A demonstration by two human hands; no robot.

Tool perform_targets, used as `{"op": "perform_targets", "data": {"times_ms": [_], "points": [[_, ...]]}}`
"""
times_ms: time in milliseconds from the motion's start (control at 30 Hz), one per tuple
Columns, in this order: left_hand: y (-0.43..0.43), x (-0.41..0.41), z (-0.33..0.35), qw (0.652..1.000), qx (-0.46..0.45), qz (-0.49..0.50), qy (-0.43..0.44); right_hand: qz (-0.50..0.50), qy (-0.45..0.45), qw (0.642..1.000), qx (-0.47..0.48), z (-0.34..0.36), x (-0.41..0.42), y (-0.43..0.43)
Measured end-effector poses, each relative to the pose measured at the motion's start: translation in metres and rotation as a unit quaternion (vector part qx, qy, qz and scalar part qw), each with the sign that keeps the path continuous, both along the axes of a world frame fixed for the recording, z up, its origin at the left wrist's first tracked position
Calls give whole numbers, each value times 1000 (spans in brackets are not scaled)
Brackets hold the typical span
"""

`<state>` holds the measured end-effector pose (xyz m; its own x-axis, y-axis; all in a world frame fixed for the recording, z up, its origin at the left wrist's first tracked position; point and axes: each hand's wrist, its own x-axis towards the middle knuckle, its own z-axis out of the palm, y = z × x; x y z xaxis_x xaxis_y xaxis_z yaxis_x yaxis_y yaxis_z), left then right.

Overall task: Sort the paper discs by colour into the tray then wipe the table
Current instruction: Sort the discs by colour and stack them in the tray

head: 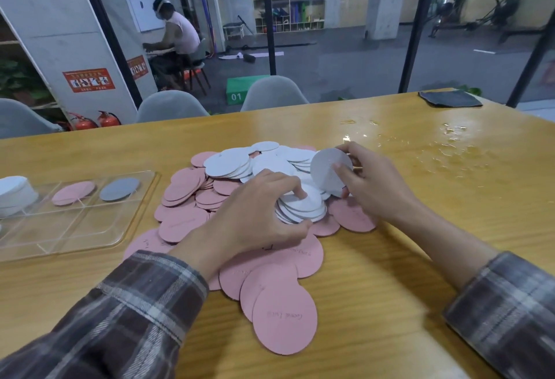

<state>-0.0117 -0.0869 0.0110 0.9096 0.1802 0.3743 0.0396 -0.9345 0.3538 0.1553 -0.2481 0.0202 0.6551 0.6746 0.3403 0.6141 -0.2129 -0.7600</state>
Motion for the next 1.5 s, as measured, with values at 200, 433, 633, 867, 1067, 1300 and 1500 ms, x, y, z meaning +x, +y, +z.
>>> {"op": "perform_targets", "data": {"times_ms": [200, 433, 633, 867, 1067, 1300, 1500], "points": [[11, -22, 4, 1000, -21, -13, 10, 35, 20, 999, 17, 0, -12, 5], [12, -37, -3, 994, -93, 33, -49, 62, 13, 998, 23, 0, -17, 6], [10, -38, 4, 990, -86, 85, -77, 79, 57, 995, 38, -5, -13, 9], [5, -36, 13, 946, -276, 91, -146, 69, 57, 995, 52, -3, -12, 8], [5, -37, 16, 901, -396, 90, -155, 113, 99, 988, 39, 0, -21, 8], [-7, -29, 5, 917, -337, 93, -194, 192, 169, 967, 13, -1, -32, 12], [-9, -29, 6, 933, -276, 97, -210, 198, 173, 965, 13, 5, -39, 9]]}}
